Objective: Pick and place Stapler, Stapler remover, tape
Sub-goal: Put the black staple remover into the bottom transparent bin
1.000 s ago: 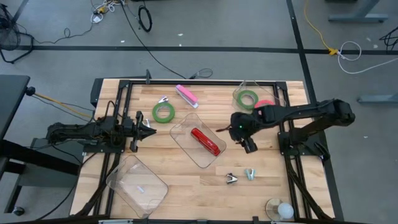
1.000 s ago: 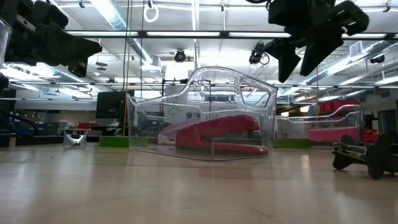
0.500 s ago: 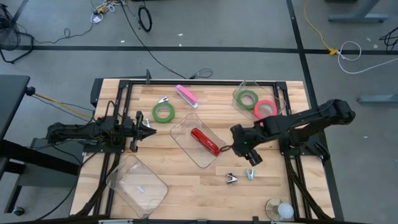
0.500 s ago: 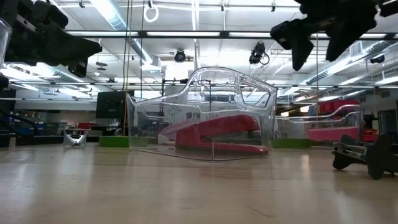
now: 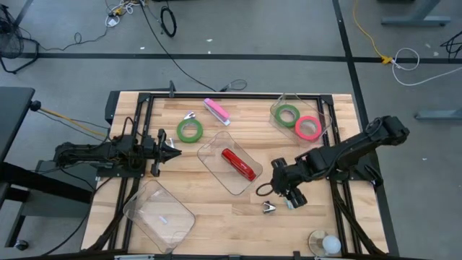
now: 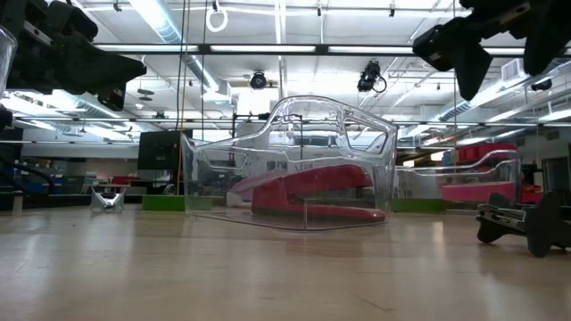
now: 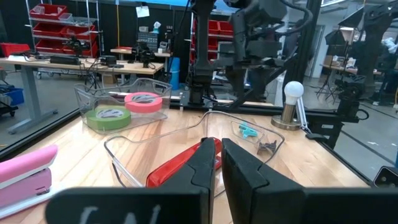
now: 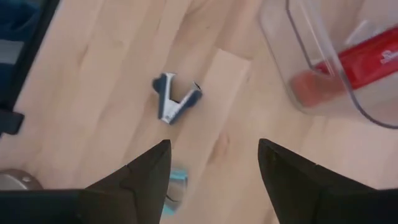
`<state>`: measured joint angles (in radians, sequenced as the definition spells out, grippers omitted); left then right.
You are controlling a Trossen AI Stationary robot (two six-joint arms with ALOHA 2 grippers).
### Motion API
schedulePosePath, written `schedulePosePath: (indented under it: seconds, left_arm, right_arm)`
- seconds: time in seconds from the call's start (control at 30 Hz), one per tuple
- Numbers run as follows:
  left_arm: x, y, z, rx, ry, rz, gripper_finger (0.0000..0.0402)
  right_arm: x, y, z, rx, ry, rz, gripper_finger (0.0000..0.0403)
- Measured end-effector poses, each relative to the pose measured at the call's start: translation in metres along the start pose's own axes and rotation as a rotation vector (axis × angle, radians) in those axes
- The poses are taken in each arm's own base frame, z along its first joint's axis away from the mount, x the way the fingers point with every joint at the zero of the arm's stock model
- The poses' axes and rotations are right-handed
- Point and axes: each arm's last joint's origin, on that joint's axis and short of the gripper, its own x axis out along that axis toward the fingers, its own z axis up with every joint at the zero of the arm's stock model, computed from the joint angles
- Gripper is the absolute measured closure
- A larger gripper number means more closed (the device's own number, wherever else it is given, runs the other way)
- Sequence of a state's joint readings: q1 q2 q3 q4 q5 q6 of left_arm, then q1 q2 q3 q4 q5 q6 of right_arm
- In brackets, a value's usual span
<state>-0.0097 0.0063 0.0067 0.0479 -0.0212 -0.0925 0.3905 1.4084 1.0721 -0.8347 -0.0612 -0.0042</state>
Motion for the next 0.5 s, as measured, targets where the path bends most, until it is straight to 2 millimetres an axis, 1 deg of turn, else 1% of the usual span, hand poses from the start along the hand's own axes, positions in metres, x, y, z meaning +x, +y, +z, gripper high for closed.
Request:
schedulePosePath:
  seconds: [0.33,0.5]
  left_arm:
    - [0.000,0.000,0.000,0.000,0.000,0.000,0.0371]
    - [0.000,0.000,0.000,0.000,0.000,0.000,0.0372]
  right_arm:
    - [0.001,0.018,0.013,-0.002,-0.128,0.032,0.0162]
    - [0.001,0.022,0.016,0.014,-0.160,0.043,0.0162]
